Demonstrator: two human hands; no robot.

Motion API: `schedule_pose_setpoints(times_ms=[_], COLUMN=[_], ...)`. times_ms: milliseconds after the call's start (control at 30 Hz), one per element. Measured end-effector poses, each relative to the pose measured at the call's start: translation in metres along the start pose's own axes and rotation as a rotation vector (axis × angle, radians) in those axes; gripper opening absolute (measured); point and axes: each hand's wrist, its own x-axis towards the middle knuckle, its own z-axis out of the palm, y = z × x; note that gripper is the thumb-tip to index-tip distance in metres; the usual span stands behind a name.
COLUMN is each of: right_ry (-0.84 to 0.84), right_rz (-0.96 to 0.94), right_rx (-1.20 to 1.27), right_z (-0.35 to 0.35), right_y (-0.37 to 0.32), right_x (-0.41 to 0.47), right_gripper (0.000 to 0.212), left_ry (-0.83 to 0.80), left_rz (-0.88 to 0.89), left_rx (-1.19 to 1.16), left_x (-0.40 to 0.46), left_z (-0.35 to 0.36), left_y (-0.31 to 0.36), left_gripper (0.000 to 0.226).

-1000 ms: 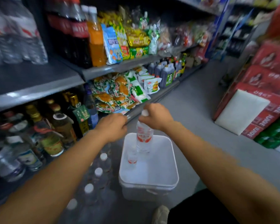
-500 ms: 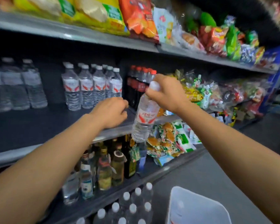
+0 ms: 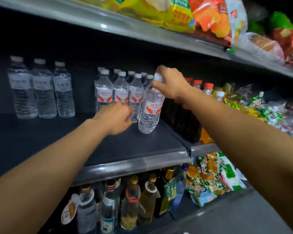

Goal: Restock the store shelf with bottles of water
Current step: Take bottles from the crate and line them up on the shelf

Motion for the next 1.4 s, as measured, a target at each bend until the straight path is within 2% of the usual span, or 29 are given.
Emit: schedule_pose_setpoints(times_ms=[367,467,533,600,900,1033,1200,1400], right_ry=[-0.120,-0.143,-0.160,-0.154,-0.120,-0.115,-0.188,-0.269], right_rz=[0.009,-0.001,0.003,0.004,0.073,0.072,-0.029,-0.023], right_rx=[0.022,0.030,0.028,0.024,0.047,0.056,-0.083,-0.146], right_z=[0.063,0.071,0.074,0.077,0.072,0.057,0.038,0.016], right_y=[0.016,0.017,0.018,0.021,0.020,0.016,0.025,0.039], right_x=[0.081,0.094,0.100,0.104,0.096,0.066,-0.024,-0.161], right_gripper=[0.031,0.037,0.042,0.044,0.047,0.056,0.050,0.036], left_ry=[-0.061,-0.077,-0.097,-0.108,-0.110,-0.070,-0.040,-0.041], left_rz=[-0.027,-0.027,-0.029,-0.034,-0.033,-0.020,0.015,0.102], left_rx=[-0.018,-0.018,-0.019,-0.024,-0.018,-0.040,-0.016,-0.062], left_x=[0.036,0.041,0.043,0.045,0.044,0.037,0.021,-0.008], left_z=[0.052,0.063,0.067,0.069,0.068,0.055,0.026,0.012], left_y=[-0.026,-0.030,-0.031,-0.032,-0.024,-0.013,0.022,0.094], left_gripper=[0.020,0.012,0.016,0.022,0.022,0.017,0.011,0.030])
